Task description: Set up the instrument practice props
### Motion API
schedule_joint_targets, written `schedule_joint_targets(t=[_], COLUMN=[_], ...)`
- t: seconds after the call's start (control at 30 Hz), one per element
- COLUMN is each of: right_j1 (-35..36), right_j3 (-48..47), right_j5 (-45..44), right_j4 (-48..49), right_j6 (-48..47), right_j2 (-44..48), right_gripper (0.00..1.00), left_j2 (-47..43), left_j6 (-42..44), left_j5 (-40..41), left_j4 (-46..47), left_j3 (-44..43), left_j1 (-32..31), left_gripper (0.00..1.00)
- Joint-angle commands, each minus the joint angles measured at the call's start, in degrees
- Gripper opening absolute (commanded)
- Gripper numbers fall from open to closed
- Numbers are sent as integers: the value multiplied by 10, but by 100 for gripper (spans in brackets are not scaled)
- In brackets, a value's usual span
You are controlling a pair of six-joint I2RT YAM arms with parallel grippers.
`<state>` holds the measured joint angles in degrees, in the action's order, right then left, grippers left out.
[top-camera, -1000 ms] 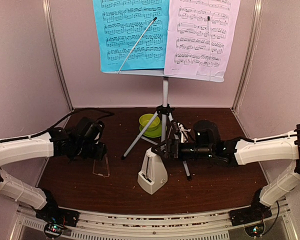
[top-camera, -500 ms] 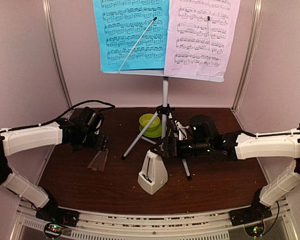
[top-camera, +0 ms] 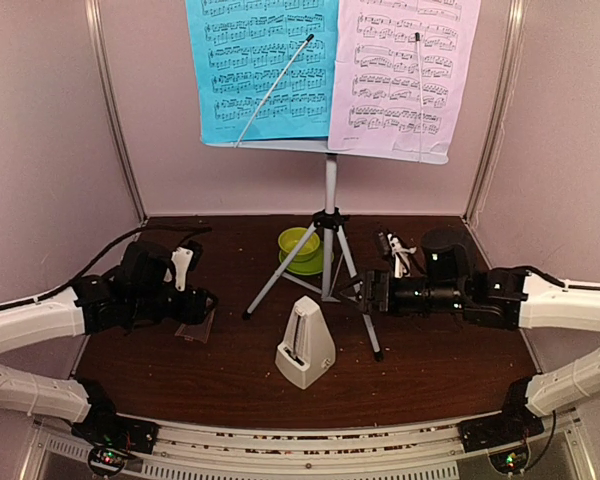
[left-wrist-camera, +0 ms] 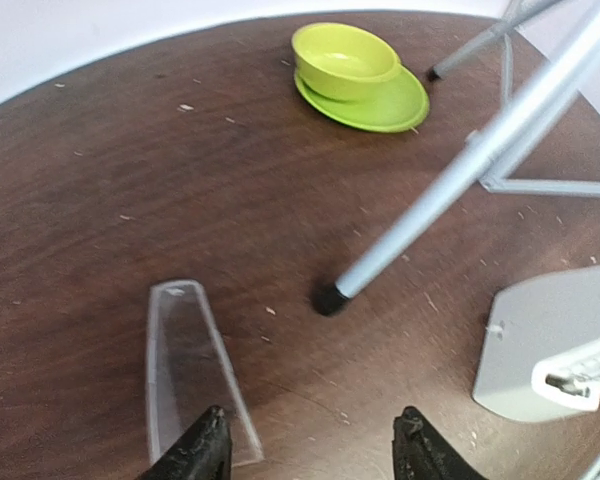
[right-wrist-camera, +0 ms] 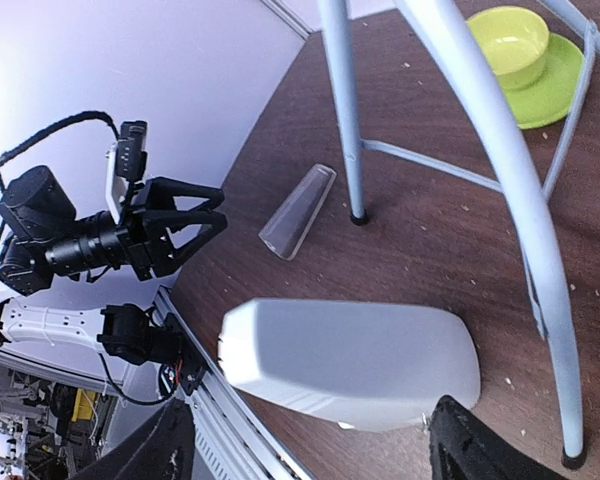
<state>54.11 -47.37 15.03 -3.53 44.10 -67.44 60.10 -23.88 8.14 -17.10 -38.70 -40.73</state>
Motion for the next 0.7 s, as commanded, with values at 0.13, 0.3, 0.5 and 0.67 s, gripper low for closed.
schedule_joint_targets(t=[0.13,0.3,0.5,0.67], right_j1=[36,63,72,73], right_j3=[109,95,70,50], right_j5=[-59,-85,-131,-133], right_j4=[14,10,-21,-22], right_j6=[52,56,54,59], right_j2=[19,-37,-97,-144], right_gripper=[64,48,32,23], left_j2=[47,151,223,236], left_j6=[-47,-59,-79,-106], left_j5=[-50,-46,-38,-31], left_j4=[119,142,160,197], left_j3=[43,0,-40,-27], left_j1=[-80,-143,-175,-175], left_gripper=[46,42,41,39])
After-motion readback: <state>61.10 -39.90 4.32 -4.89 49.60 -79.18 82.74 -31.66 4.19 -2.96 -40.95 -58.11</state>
